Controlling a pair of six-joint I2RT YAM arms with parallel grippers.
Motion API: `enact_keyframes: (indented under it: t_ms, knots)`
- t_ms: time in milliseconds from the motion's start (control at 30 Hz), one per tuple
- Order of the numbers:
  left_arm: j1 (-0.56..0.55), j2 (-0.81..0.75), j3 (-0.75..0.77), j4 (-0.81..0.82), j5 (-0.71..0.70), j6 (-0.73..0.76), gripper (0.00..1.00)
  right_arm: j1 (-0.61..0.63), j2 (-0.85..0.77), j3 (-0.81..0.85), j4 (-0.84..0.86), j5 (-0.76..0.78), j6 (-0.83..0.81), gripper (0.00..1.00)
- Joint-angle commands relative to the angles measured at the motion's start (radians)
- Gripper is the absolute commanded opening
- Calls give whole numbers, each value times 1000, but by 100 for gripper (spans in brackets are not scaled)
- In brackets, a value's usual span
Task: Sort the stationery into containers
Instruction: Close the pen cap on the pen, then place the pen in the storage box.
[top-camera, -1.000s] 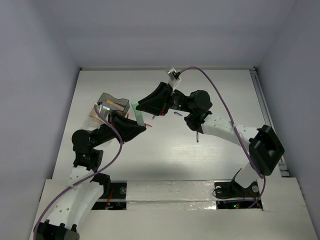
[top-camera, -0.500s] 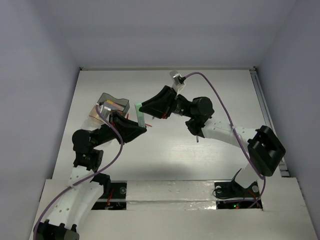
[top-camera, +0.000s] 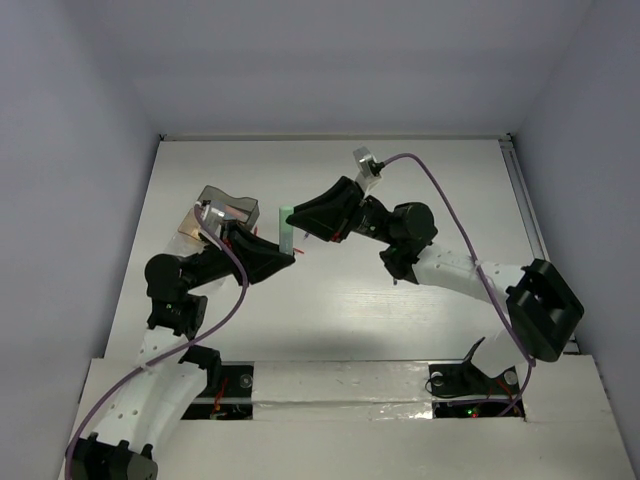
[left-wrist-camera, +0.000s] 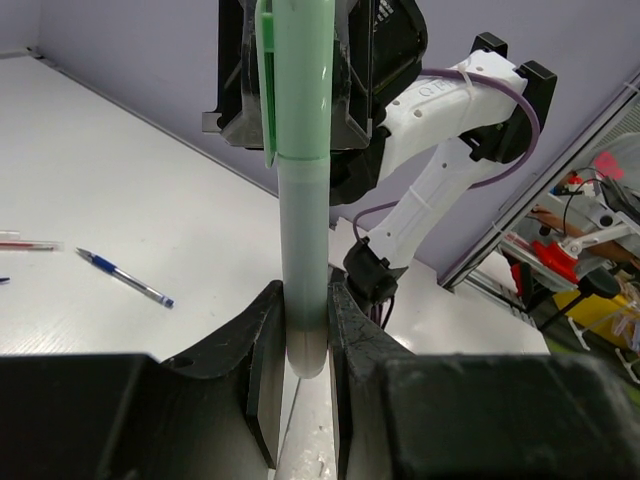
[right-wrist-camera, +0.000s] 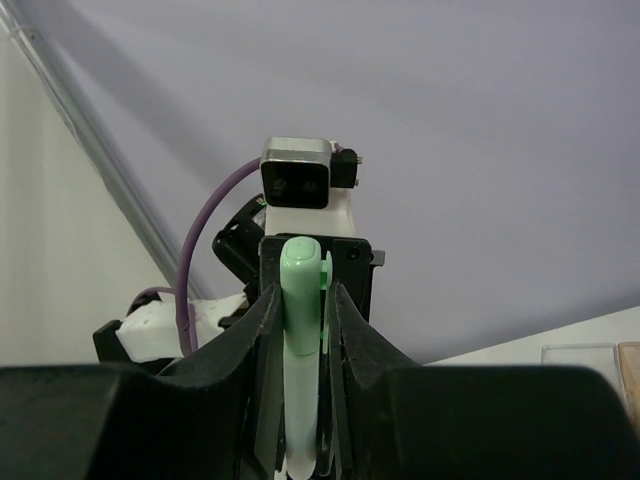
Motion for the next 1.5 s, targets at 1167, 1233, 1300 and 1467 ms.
enact_keyframes:
  t_ms: [1167, 1233, 1300, 1467]
  knots:
    - [12, 58, 209, 116, -114, 13, 0, 183, -59, -267, -589, 69, -285, 0]
    - [12, 45, 166, 111, -111, 11, 0, 183, -73, -232, -615, 93, -305, 0]
    - [12, 32, 140, 90, -109, 15, 0, 183, -71, -174, -629, 95, -314, 0]
    - [12, 1, 40, 53, -103, 24, 0, 183, -68, -107, -611, 138, -304, 30]
